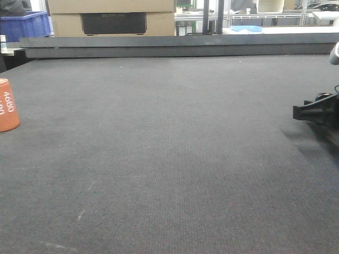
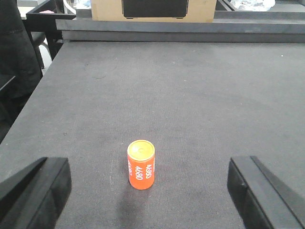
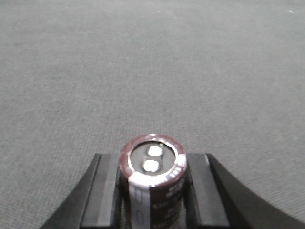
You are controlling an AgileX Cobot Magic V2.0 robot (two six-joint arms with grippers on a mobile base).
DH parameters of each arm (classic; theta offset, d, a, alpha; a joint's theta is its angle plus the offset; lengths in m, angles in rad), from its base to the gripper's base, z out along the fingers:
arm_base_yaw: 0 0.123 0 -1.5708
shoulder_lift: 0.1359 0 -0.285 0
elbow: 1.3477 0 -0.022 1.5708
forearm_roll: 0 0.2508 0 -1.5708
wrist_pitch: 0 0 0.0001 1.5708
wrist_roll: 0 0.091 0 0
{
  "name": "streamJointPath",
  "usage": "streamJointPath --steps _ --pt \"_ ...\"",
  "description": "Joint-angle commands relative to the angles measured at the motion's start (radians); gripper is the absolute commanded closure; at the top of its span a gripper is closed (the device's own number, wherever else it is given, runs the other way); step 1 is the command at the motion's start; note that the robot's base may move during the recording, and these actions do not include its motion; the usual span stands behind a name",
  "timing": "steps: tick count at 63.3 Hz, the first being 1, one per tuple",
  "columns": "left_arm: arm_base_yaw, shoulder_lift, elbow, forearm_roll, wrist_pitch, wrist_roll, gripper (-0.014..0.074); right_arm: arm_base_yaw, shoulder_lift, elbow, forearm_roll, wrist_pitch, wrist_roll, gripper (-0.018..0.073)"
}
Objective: Place cylindrical capacitor in blue bin on shelf
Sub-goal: 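Lift the capacitor with the right gripper and grasp the orange battery with the left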
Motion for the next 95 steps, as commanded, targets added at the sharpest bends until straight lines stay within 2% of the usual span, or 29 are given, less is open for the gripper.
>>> streamJointPath --steps 1,7,13,22,29,36,44,56,66,71,78,95 --pt "-0.007 0.001 -0.002 -0.003 -0.006 -0.001 0.0025 0.0 -0.077 -0.006 0.01 0.022 -0.021 0.072" --pt "-0.007 0.001 0.034 -0.003 -0.017 -0.001 0.0025 0.0 -0.177 -0.006 0.01 0.11 -0.021 0.072" --pt "-0.007 0.001 0.129 -0.007 -0.095 -0.001 0.0025 0.0 -0.3 -0.006 0.01 0.2 -0.023 0.072" --pt "-0.007 0.001 0.32 -0.029 -0.336 -0.001 0.0025 0.0 -0.469 -0.013 -0.013 0.366 -0.023 0.072" --pt "-0.007 0.018 0.476 -0.023 -0.605 -0.001 0.0025 0.0 -0.567 -0.017 -0.048 0.478 -0.023 0.072" --pt "-0.007 0.077 0.562 -0.019 -0.763 -0.001 0.0025 0.0 -0.618 -0.017 -0.048 0.549 -0.023 0.072" --pt "-0.007 0.197 0.545 -0.002 -0.818 -0.001 0.0025 0.0 -0.646 -0.017 -0.048 0.579 -0.023 0.072" --pt "-0.007 0.432 0.484 0.003 -0.966 -0.001 0.0025 0.0 -0.648 -0.017 -0.048 0.591 -0.023 0.072" --pt "-0.007 0.615 0.455 0.004 -1.165 -0.001 0.0025 0.0 -0.648 -0.017 -0.048 0.601 -0.023 0.0721" --pt "-0.007 0.7 0.431 0.017 -1.227 -0.001 0.0025 0.0 -0.648 -0.017 -0.048 0.601 -0.023 0.0721" --pt "-0.007 0.809 0.377 0.058 -1.244 -0.001 0.0025 0.0 -0.648 -0.017 -0.048 0.601 -0.023 0.0721" --pt "-0.007 0.979 0.27 0.058 -1.251 -0.001 0.0025 0.0 -0.648 -0.017 -0.048 0.601 -0.023 0.0721"
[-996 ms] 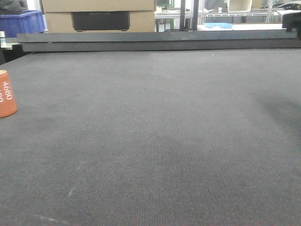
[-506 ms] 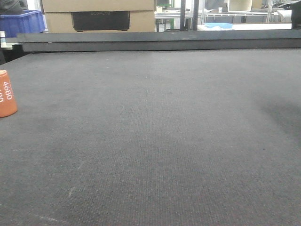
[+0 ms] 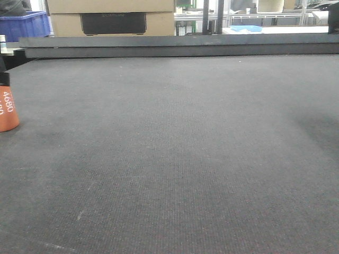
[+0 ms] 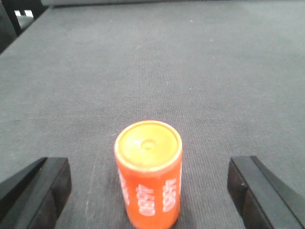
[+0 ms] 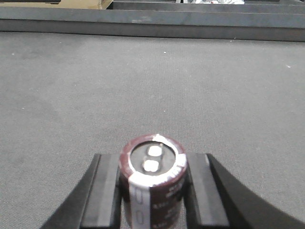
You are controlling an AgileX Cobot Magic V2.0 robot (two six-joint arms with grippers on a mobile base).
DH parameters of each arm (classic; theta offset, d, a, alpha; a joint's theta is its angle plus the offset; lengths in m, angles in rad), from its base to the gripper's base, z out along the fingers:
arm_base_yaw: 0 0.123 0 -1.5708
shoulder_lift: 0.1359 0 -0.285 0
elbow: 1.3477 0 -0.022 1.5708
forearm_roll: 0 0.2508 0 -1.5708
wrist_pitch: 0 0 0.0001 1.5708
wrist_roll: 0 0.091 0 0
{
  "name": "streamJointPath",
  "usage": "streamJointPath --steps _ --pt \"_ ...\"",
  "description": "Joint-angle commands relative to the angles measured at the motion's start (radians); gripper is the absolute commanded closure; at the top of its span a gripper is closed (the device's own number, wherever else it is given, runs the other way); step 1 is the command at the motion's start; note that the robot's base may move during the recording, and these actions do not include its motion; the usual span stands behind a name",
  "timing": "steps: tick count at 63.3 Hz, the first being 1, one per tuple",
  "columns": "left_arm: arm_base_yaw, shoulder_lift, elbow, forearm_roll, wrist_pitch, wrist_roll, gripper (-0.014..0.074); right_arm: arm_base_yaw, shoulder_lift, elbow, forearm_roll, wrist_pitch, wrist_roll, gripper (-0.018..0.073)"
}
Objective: Place cylindrical capacitor in blue bin on shelf
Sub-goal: 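Lift the capacitor with the right gripper and grasp the orange battery with the left, then lift the orange battery with the left gripper, holding both objects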
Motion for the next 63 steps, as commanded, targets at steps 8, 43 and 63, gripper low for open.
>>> streamJointPath --steps 8,43,63 --pt "-0.007 0.088 -0.043 0.005 -0.043 -0.001 0.0025 0.0 -0.011 -0.006 -0.009 -0.018 -0.006 0.0721" --pt "-0.007 0.328 -0.13 -0.033 -0.263 -0.011 0.0025 0.0 -0.011 -0.006 -0.009 -0.018 -0.006 0.0721" --pt "-0.007 0.343 -0.146 -0.027 -0.21 -0.09 0.0399 0.0 -0.011 -0.006 -0.009 -0.018 -0.006 0.0721"
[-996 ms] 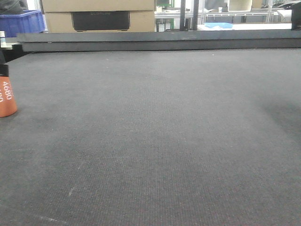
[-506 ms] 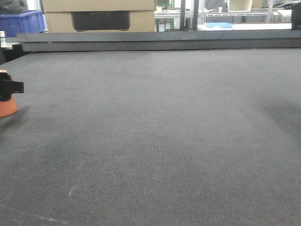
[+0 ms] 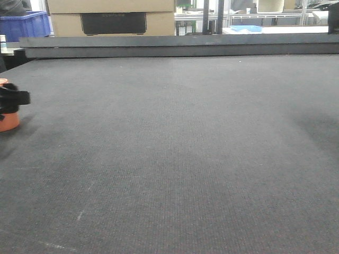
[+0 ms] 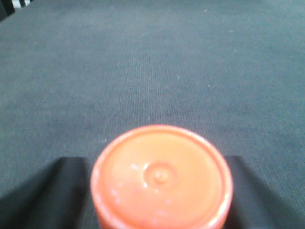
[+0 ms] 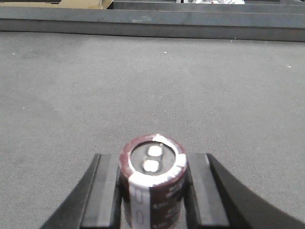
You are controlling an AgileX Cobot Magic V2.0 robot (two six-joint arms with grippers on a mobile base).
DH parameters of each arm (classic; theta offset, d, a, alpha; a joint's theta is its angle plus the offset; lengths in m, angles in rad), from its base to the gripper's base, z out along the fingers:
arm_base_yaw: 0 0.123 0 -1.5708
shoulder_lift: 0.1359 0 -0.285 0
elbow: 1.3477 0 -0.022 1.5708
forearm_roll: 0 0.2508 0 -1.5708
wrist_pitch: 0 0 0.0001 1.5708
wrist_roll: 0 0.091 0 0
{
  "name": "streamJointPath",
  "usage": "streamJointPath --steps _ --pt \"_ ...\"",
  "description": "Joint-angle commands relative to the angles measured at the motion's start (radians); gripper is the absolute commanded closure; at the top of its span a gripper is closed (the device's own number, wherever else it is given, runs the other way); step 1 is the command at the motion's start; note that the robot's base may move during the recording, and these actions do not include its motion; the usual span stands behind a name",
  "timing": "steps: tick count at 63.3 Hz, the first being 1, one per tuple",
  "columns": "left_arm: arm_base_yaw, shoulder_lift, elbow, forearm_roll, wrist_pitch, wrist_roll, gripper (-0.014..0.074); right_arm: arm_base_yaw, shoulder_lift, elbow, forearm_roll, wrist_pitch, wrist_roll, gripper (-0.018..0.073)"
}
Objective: Place cylindrical capacitor in blue bin on shelf
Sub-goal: 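Lift the orange battery with the left gripper, holding both objects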
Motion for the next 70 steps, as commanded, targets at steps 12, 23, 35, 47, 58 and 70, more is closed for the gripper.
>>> streamJointPath --steps 12,23,35,47,58,70 --pt "-0.007 -0.014 -0.003 0.032 0.007 -0.031 0.0708 0.0 -0.011 -0.006 -0.009 -0.018 -0.006 0.0721" --pt "-0.007 -0.162 -0.005 0.094 0.089 -0.065 0.0708 0.0 -0.015 -0.025 -0.009 0.037 -0.006 0.0721" --pt "-0.007 -0.472 -0.114 0.116 0.561 -0.072 0.0708 0.0 -0.087 -0.18 -0.009 0.359 -0.006 0.0721" --pt "-0.007 -0.7 -0.32 0.12 0.994 -0.072 0.0708 0.0 -0.181 -0.369 -0.044 0.67 -0.006 0.0721" --pt "-0.007 -0.815 -0.491 0.112 1.327 -0.05 0.0708 0.0 -0.254 -0.485 -0.044 0.936 -0.006 0.0721" --pt "-0.007 -0.899 -0.598 -0.042 1.608 0.098 0.0708 0.0 -0.354 -0.547 -0.044 1.114 -0.006 0.0721"
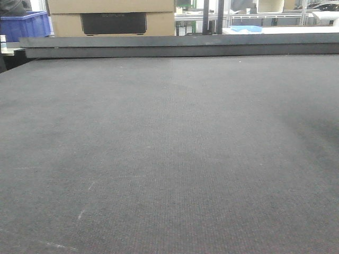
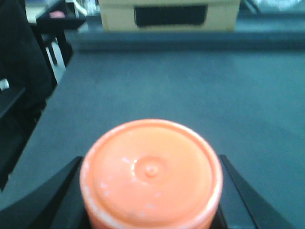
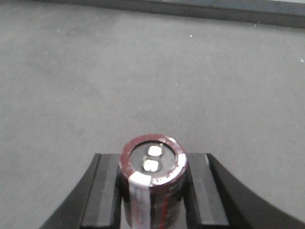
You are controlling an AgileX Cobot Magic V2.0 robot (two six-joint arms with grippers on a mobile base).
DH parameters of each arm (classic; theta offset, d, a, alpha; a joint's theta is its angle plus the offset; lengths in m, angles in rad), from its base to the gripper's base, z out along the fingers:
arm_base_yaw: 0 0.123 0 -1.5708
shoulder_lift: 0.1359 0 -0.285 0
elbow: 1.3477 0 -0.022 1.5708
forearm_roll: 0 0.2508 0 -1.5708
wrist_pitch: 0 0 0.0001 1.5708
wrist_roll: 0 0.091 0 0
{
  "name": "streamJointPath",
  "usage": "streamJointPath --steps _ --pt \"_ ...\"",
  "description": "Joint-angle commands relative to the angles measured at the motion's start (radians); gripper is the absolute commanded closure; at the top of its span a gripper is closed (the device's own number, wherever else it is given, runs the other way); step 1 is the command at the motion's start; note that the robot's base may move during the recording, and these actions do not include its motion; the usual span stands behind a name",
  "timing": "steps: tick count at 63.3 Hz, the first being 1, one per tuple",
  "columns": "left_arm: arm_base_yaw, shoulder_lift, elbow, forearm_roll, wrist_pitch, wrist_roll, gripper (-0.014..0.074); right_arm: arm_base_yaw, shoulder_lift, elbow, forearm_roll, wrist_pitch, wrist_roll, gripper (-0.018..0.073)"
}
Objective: Place cylindrical capacitor in blue bin on shelf
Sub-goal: 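Lift the orange battery with the left gripper, holding both objects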
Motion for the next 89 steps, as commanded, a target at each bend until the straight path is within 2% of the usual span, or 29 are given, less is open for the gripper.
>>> streamJointPath --steps 1,6,11,24,89 --pt "-0.005 -0.048 -0.037 -0.091 0.128 0.08 0.0708 0.0 -0.061 -0.027 -0.011 0.073 -0.006 0.0721" --pt "-0.005 -0.091 -0.039 -0.157 0.181 0.101 0.0708 0.0 -0.111 -0.027 -0.011 0.119 -0.006 0.0721" --pt "-0.005 -0.123 -0.037 -0.176 0.213 0.101 0.0708 0.0 -0.145 -0.027 -0.011 0.161 -0.006 0.0721" --pt "-0.005 -0.175 -0.033 -0.176 0.234 0.101 0.0708 0.0 -0.185 -0.027 -0.011 0.159 -0.006 0.0721" --pt "-0.005 -0.174 -0.033 -0.176 0.242 0.101 0.0708 0.0 -0.185 -0.027 -0.011 0.157 -0.006 0.0721"
